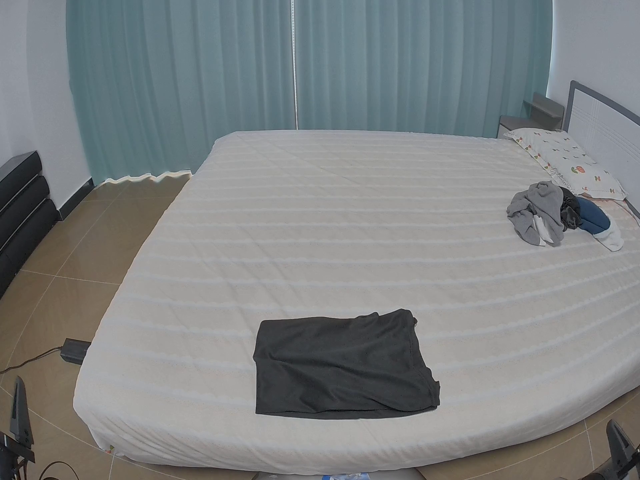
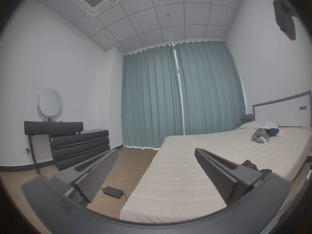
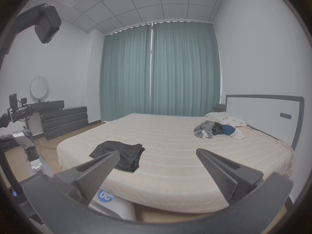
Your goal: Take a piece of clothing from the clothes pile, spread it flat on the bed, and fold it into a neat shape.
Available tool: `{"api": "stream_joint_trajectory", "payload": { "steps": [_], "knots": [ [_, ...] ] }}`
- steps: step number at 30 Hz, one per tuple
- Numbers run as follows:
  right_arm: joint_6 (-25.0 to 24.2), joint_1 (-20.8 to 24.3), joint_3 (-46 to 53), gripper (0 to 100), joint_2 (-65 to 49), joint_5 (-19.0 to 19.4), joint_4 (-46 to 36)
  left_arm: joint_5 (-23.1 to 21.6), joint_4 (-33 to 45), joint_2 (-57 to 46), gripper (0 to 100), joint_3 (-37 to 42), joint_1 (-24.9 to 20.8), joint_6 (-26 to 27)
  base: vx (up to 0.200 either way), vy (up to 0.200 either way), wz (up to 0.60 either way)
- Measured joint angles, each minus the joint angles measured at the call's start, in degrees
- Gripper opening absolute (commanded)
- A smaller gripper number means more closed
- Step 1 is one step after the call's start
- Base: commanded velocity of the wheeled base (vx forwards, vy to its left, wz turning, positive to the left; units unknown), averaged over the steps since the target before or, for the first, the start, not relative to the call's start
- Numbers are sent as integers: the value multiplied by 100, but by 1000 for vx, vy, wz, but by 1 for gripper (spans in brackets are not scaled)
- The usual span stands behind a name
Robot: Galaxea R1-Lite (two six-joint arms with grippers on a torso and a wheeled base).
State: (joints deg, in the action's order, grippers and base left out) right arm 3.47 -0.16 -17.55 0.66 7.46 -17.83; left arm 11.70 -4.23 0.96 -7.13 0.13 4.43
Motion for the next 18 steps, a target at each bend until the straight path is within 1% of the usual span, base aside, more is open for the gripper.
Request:
{"api": "stream_joint_trajectory", "payload": {
  "steps": [3, 5, 7, 10, 12, 16, 18],
  "knots": [
    [13, -2, 308, 100, -4, -100, 599, -139, -323, -17, 100, 278, 2, 2, 0, 0, 0],
    [60, -2, 649, 100, -4, -137, 1181, -245, -499, -26, 100, 472, 5, -5, 0, 0, 0],
    [98, -2, 953, 100, -4, -148, 1724, -295, -624, -30, 100, 535, 5, -7, 0, 0, 0],
    [117, -2, 1296, 100, -4, -167, 2224, -363, -716, -33, 100, 586, 2, -5, 0, 0, 0],
    [126, -2, 1436, 100, -4, -188, 2330, -399, -657, -34, 100, 597, 0, -9, 0, 0, 0],
    [137, -2, 1604, 100, -2, -232, 2191, -495, -37, -34, 100, 612, 0, -79, 0, 0, 0],
    [128, -2, 1630, 100, -2, -265, 2109, -594, 104, -34, 100, 612, 2, -152, 0, 0, 0]
  ]
}}
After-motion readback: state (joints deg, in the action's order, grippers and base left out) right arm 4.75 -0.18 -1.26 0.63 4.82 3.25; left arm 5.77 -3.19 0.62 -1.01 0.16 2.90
